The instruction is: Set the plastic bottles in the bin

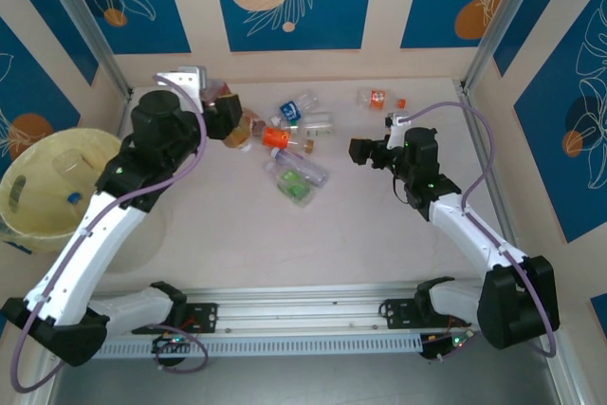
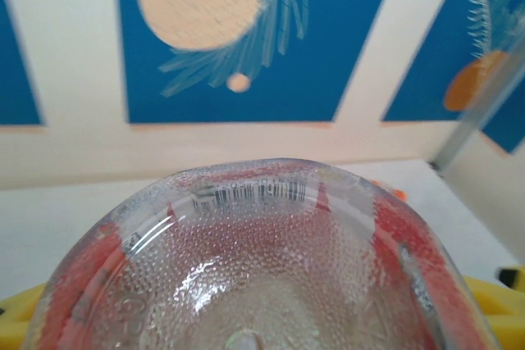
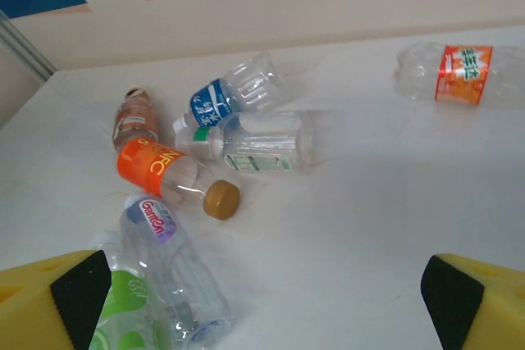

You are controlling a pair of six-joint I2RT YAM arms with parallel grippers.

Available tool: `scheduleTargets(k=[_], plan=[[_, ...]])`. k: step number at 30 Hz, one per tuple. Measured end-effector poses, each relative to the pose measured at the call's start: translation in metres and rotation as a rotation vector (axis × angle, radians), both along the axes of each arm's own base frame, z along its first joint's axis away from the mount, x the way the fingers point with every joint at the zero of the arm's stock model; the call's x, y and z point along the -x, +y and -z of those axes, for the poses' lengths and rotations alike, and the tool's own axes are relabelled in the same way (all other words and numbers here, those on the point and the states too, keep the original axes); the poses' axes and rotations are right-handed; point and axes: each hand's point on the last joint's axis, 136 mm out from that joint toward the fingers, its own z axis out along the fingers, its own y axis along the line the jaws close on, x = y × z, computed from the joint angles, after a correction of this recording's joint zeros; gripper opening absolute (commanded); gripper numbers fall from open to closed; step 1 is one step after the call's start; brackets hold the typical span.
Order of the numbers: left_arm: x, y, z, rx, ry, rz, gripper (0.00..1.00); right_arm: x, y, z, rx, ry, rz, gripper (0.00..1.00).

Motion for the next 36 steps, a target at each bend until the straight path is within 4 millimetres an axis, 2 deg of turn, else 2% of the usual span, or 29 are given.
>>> scheduleTargets(k=[6, 11, 15, 19, 24, 27, 29, 31, 36], plan=[[0.025, 0.062, -0.026, -0.162, -0.054, -0.227, 0.44, -0.003, -0.001, -0.001, -0.02, 0.015, 0.02, 0.99], [0.037, 0.107, -0.043, -0.289, -0.061, -0.431, 0.44, -0.008, -0.001, -0.002, -0.025, 0.018, 0.024, 0.99], [0.042, 0.153, -0.037, -0.414, -0.006, -0.639, 0.44, -0.015, 0.001, 0.004, -0.025, 0.04, 0.027, 0.99], [0.052, 0.191, -0.027, -0.465, 0.047, -0.787, 0.44, -0.023, 0.003, 0.001, -0.029, 0.043, 0.025, 0.99], [0.083, 0.226, -0.021, -0.439, 0.063, -0.893, 0.44, -0.028, 0.006, -0.006, -0.042, 0.037, 0.022, 1.0], [0.093, 0.243, -0.019, -0.389, 0.075, -0.94, 0.44, -0.029, 0.007, -0.003, -0.048, 0.046, 0.021, 1.0], [0.093, 0.254, -0.011, -0.34, 0.1, -0.956, 0.43, -0.029, 0.008, 0.0, -0.048, 0.055, 0.019, 1.0], [0.087, 0.267, 0.007, -0.275, 0.15, -0.965, 0.42, -0.03, 0.008, 0.003, -0.046, 0.063, 0.017, 1.0], [0.066, 0.293, 0.069, -0.051, 0.309, -0.937, 0.43, -0.029, 0.008, 0.007, -0.042, 0.08, 0.015, 1.0]])
